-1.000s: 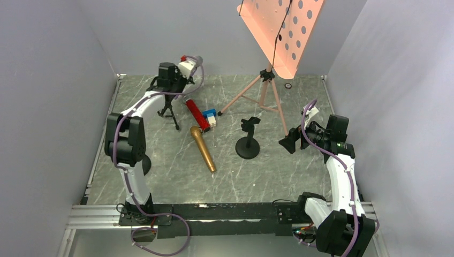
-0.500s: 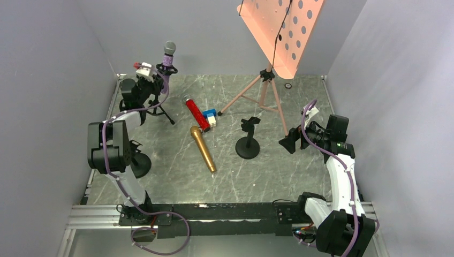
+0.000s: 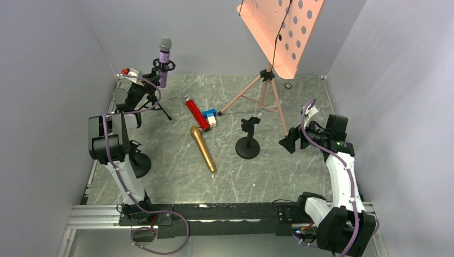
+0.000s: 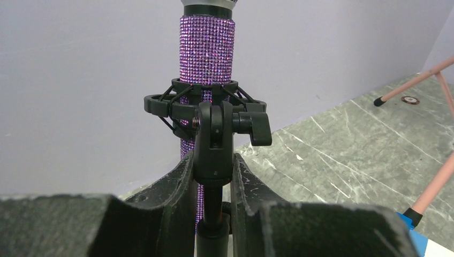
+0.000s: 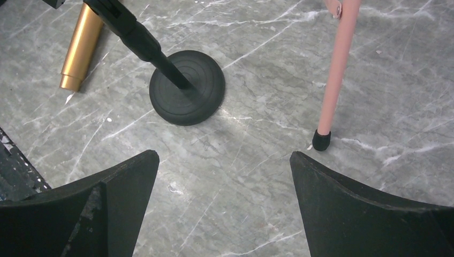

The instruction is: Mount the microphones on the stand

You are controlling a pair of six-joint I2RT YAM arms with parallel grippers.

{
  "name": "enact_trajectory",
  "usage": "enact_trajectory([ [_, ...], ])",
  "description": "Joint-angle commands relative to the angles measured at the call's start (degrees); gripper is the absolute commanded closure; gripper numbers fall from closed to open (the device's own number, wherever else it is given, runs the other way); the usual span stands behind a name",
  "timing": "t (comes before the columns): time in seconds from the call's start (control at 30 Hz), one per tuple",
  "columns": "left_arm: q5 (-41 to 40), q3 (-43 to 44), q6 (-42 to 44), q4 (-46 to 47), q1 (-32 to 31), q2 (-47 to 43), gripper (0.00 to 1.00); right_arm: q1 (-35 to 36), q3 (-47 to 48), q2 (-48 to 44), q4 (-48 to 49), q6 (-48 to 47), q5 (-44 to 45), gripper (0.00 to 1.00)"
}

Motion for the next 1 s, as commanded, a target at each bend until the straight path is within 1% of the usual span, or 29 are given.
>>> enact_trajectory([
  [0.0,3.04,1.13,-5.15,16.59,1.3,0.63,1.0,0.22,1.09,0.05,1.32,-0.83,0.26,0.0],
  [0.3,5.45,-6.54,-8.61,23.52,4.06,1.94,1.0,0.2,1.02,0.16,1.48,-0.77,0.41,0.0],
  [0.73,5.17,-10.59,-6.65,21.21,4.68,1.81,0.99,0.2,1.13,-0.14,1.2,-0.93,0.05,0.0],
  [0.97,5.8,-10.94,-5.79,19.75,4.96,0.64,0.98,0.2,1.18,-0.18,1.12,-0.88,-0.18,0.0],
])
